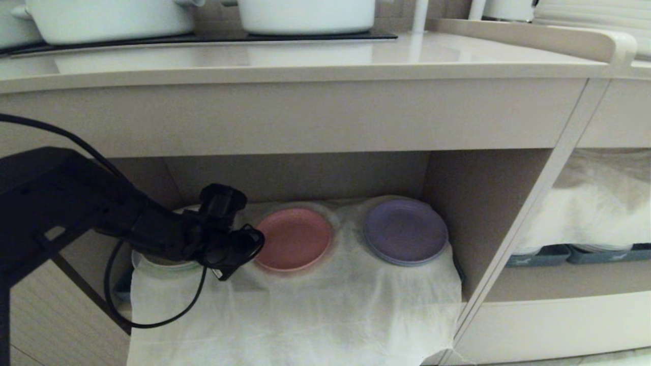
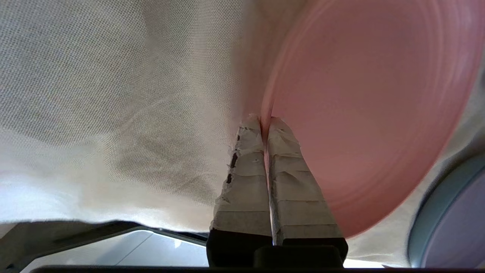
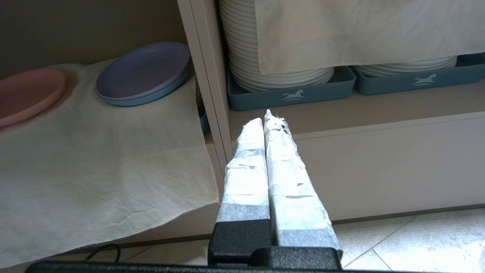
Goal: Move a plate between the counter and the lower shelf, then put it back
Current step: Put the plate in the cupboard
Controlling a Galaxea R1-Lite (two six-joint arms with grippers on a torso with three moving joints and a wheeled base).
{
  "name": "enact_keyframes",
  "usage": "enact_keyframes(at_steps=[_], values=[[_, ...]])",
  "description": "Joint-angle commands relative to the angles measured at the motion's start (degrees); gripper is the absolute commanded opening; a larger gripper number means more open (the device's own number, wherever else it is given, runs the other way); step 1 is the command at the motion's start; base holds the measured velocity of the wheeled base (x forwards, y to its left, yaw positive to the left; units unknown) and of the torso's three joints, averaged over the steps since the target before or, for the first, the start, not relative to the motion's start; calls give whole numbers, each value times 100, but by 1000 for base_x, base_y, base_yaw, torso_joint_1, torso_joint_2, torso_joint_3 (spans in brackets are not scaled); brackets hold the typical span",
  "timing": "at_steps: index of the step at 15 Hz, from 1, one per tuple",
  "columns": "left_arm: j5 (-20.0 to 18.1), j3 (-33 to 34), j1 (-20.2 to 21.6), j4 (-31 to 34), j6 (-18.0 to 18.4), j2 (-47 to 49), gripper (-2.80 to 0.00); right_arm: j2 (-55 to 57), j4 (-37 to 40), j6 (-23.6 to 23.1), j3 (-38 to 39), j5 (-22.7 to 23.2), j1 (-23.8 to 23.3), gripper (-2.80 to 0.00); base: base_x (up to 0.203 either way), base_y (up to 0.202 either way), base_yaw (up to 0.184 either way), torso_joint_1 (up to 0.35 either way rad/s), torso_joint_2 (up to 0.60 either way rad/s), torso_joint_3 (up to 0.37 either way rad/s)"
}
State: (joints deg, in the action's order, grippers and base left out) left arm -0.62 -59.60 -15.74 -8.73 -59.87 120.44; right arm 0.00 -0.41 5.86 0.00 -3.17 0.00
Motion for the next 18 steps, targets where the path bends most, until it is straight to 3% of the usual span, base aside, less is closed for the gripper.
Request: enact_keyframes(at_steps=[1, 11, 12, 18], values=[[1, -46, 1, -6, -34, 41, -280, 9, -2, 2, 0, 1, 0, -280, 0, 0, 0, 0, 0, 0], [-13, -96, -8, 3, -7, 58, -280, 9, -2, 2, 0, 1, 0, -280, 0, 0, 0, 0, 0, 0], [-17, -96, -8, 12, 1, 58, 0, 9, -2, 2, 0, 1, 0, -280, 0, 0, 0, 0, 0, 0], [1, -63, -8, 8, -7, 58, 0, 9, -2, 2, 0, 1, 0, -280, 0, 0, 0, 0, 0, 0]])
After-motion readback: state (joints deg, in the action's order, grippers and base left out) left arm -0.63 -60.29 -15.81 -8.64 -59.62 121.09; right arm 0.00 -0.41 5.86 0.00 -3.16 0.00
